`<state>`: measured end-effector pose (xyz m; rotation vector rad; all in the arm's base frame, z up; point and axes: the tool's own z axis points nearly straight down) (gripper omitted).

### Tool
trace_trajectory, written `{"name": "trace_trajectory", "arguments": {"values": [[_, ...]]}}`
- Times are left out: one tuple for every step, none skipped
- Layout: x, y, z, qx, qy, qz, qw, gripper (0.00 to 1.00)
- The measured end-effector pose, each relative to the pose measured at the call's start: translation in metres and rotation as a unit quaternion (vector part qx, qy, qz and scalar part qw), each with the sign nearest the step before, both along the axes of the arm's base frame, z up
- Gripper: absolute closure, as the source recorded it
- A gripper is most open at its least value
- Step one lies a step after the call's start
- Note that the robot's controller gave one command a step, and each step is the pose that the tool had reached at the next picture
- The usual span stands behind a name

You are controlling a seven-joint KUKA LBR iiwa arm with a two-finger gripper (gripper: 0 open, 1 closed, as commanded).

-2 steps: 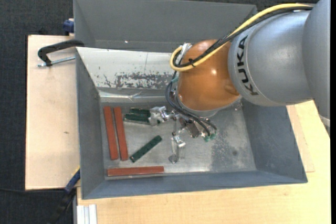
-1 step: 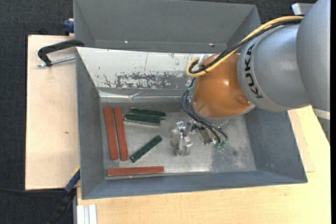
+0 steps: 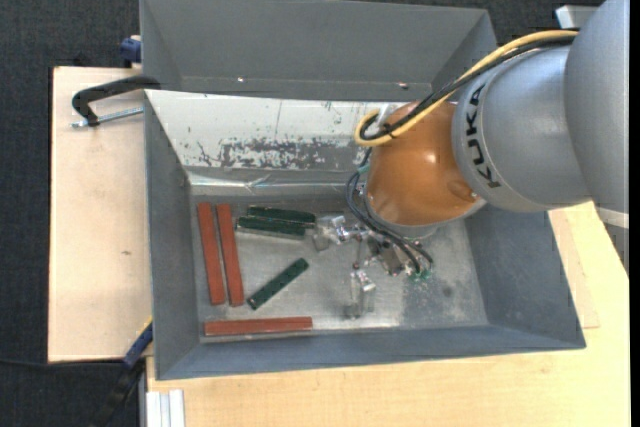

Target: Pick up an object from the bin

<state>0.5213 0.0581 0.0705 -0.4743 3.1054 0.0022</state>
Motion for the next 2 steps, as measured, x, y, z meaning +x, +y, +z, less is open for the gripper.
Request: {"name": "trace_trajectory", "arguments": {"values": [[0.004,0.026,0.0,0.0,-0.0022,0.017,0.9999,0.0],[0.007,0.058,0.0,0.001,-0.0026,0.038,0.9993,1.0]]}}
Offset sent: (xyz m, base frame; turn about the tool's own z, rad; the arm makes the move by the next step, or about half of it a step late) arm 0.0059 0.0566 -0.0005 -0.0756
